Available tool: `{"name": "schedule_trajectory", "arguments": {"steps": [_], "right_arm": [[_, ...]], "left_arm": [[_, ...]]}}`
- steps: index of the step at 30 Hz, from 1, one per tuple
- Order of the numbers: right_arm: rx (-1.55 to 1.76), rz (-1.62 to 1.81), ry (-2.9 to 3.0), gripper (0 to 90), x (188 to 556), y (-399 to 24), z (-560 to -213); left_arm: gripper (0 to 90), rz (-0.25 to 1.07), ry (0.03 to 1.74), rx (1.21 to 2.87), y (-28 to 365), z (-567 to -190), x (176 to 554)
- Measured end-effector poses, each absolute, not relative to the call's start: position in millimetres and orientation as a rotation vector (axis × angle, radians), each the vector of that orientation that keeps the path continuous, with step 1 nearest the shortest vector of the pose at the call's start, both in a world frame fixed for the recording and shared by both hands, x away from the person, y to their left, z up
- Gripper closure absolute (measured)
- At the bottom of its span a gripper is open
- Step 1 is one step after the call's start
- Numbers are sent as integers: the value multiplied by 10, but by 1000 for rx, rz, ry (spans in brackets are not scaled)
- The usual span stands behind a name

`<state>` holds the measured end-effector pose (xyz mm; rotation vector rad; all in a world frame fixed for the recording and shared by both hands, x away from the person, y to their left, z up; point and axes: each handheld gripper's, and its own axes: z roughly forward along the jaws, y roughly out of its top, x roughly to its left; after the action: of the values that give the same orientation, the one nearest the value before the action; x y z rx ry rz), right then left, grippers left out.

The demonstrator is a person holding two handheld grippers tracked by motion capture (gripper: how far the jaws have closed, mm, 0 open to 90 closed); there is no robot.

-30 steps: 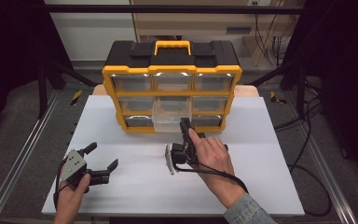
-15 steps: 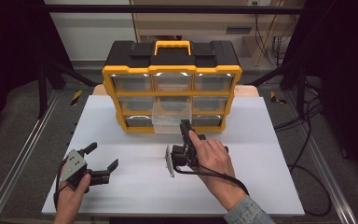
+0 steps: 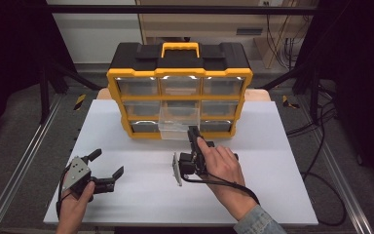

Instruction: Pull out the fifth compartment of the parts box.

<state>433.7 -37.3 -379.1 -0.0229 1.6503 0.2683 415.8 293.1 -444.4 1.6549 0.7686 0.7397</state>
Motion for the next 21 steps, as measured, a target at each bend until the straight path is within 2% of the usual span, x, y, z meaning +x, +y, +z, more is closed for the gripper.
{"name": "schedule_trajectory", "arguments": {"steps": [21], "right_arm": [[-34,275,1650,749,4301,-385,-3827]], "left_arm": [[6,739,768,1655,2930,-4443,4157]]}}
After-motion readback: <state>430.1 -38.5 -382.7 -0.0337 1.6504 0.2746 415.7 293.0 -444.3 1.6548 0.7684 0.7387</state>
